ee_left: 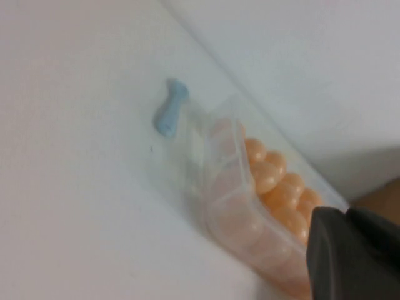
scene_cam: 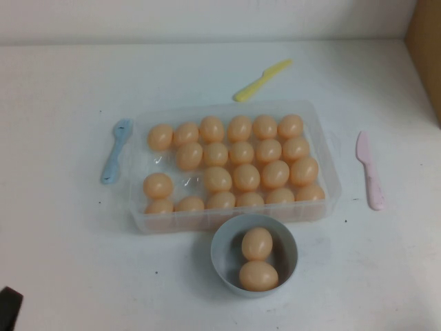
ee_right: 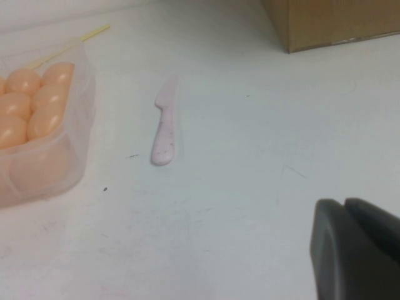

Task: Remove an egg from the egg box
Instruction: Pick up the egg from the plastic box

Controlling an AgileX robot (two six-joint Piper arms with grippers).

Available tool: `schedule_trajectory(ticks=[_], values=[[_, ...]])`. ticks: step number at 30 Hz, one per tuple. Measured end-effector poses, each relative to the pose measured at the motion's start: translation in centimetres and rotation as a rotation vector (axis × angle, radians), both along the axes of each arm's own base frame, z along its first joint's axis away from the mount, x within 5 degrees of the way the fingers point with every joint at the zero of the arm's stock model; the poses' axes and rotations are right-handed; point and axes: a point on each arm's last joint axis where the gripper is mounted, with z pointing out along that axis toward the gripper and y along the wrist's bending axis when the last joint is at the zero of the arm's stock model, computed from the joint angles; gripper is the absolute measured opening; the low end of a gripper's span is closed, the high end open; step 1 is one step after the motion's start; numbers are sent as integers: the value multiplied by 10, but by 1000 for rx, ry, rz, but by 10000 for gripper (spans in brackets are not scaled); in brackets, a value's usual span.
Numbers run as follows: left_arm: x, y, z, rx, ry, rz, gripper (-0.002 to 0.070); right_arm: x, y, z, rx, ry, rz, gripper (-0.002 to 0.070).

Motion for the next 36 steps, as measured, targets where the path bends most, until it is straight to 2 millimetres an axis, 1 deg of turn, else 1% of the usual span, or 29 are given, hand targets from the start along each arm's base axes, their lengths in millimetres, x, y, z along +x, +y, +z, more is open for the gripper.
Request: schedule_trajectory(ticks=[1, 3, 5, 8, 10, 14, 19, 21, 23, 24, 25, 26, 28, 30, 32, 36], values=[[-2, -3, -2, 31, 38, -41, -5, 0, 0, 0, 0, 0, 0, -19], [-4, -7, 4, 79, 50, -90, -5, 0, 0, 0, 0, 0, 0, -19], [-8, -9, 16, 133, 31, -122, -5, 0, 0, 0, 0, 0, 0, -19], [-9, -10, 40, 233, 7, -156, -5, 0, 0, 0, 0, 0, 0, -19], [-6, -11, 55, 322, 32, -189, -5, 0, 0, 0, 0, 0, 0, -19], [8, -14, 77, 496, 140, -287, -5, 0, 0, 0, 0, 0, 0, -19], [37, -16, 100, 691, 318, -455, -5, 0, 0, 0, 0, 0, 0, -19], [51, -16, 113, 757, 375, -517, -5, 0, 0, 0, 0, 0, 0, -19], [65, -17, 129, 800, 414, -571, -5, 0, 0, 0, 0, 0, 0, -19], [74, -17, 133, 814, 440, -603, -5, 0, 0, 0, 0, 0, 0, -19], [83, -19, 142, 839, 452, -643, -5, 0, 0, 0, 0, 0, 0, -19], [92, -21, 146, 851, 473, -681, -5, 0, 0, 0, 0, 0, 0, -19], [106, -28, 157, 883, 486, -753, -5, 0, 0, 0, 0, 0, 0, -19], [126, -40, 162, 932, 521, -846, -5, 0, 0, 0, 0, 0, 0, -19], [142, -52, 168, 977, 532, -894, -5, 0, 0, 0, 0, 0, 0, -19], [177, -78, 169, 1068, 566, -941, -5, 0, 0, 0, 0, 0, 0, -19]])
